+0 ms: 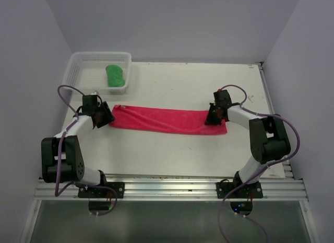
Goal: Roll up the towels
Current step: Fold the towel
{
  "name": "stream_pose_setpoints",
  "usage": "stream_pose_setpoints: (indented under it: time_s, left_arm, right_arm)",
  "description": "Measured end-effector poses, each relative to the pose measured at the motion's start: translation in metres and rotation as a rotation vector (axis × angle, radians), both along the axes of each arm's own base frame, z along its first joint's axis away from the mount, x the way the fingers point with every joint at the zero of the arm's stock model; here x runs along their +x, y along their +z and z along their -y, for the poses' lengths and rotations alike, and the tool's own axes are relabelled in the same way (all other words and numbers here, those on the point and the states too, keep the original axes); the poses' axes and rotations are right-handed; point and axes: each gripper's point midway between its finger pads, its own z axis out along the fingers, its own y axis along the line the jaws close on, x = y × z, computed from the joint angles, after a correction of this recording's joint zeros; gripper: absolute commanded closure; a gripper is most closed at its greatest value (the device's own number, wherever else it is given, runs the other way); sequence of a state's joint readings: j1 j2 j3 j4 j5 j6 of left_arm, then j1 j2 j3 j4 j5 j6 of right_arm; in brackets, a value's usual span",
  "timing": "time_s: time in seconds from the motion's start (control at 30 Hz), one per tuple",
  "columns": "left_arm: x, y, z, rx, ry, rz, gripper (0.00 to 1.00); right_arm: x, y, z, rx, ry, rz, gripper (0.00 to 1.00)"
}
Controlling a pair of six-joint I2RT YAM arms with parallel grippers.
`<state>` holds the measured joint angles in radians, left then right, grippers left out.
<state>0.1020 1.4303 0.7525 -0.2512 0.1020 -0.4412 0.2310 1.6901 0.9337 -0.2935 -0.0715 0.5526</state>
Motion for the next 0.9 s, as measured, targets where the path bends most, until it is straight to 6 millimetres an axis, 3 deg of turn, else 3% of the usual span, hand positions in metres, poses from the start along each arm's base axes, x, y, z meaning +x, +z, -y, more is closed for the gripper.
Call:
stream_pose_setpoints:
  time_s: [0.57,0.9]
  left_arm:
    - [0.003,-0.018,0.008,0.03,-0.023,-0.058,0.68]
    - [-0.001,-0.021,0.003,0.052,0.002,-0.078,0.95]
  right_arm:
    - [0.009,-0.001,-0.005,-0.001,0.02,-0.007,0.97]
    - [0.01,-0.001,-0.006,-0.001,0.023,-0.012,0.97]
